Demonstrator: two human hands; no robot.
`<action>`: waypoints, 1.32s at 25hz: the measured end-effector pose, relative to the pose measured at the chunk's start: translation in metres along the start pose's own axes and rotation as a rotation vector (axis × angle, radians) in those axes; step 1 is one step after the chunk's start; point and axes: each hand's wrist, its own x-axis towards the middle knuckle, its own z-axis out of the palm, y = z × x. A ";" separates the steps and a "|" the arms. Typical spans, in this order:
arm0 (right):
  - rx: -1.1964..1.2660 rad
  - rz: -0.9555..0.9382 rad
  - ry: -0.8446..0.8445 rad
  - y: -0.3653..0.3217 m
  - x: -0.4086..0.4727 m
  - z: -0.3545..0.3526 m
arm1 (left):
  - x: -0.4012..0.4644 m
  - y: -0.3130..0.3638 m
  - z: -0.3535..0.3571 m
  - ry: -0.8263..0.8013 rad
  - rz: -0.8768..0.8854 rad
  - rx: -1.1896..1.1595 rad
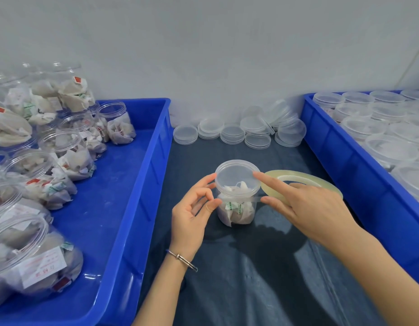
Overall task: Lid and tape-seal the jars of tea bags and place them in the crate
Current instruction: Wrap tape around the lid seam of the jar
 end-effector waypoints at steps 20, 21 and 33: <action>0.114 0.045 0.032 0.001 0.003 0.002 | 0.001 -0.005 0.002 0.038 0.035 -0.001; 0.126 0.048 0.023 0.002 0.003 0.001 | 0.001 -0.005 0.002 0.033 0.035 0.003; 0.168 0.097 -0.037 -0.006 0.003 -0.005 | 0.006 -0.009 0.000 0.043 0.043 0.070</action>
